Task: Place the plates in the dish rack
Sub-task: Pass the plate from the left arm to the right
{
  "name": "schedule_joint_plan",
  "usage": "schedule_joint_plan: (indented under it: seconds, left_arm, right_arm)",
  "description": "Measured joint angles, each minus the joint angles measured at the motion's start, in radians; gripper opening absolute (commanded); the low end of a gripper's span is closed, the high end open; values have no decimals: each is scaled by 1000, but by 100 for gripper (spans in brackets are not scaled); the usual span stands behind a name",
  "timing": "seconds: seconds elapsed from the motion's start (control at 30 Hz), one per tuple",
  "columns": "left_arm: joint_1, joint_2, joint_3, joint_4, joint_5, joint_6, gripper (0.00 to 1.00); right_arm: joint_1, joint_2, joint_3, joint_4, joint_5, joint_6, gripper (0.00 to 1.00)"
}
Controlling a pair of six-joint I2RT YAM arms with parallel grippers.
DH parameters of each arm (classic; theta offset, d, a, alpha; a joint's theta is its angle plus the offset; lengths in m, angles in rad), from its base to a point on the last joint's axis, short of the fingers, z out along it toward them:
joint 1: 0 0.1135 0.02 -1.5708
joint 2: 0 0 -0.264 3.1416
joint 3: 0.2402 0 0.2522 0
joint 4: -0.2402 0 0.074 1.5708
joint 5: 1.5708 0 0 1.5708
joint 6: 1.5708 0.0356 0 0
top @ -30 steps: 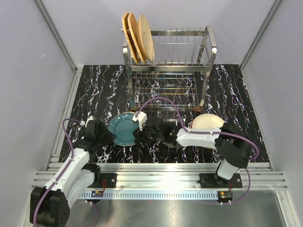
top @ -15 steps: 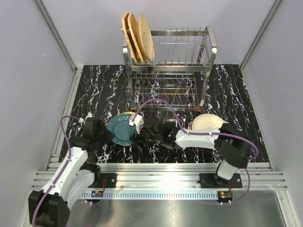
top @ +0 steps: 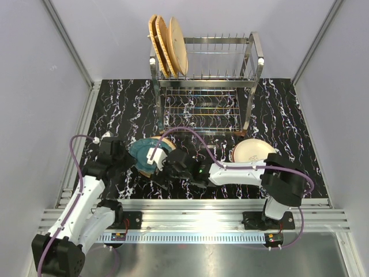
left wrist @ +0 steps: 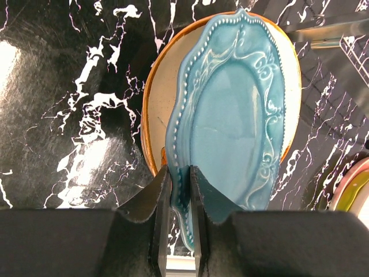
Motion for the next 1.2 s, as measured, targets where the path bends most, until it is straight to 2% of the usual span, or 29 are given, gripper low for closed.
schedule_joint_plan:
  seconds: [0.37, 0.63, 0.77, 1.0, 1.1, 1.2]
  left_arm:
    - [0, 5, 46, -18, -7, 12, 0]
    - [0, 21, 68, -19, 0, 14, 0]
    - [0, 33, 79, -18, 9, 17, 0]
    - [0, 40, 90, -17, 12, 18, 0]
    - [0, 40, 100, -12, 15, 16, 2]
    - [0, 41, 108, 0, 17, 16, 5]
  right_arm:
    - [34, 133, 158, -22, 216, -66, 80]
    - [51, 205, 189, -33, 309, -91, 81]
    - [68, 236, 213, -31, 372, -110, 78]
    - [77, 284, 244, 12, 447, -141, 63]
    - [86, 287, 244, 30, 467, -155, 48]
    - [94, 290, 243, 51, 478, -174, 39]
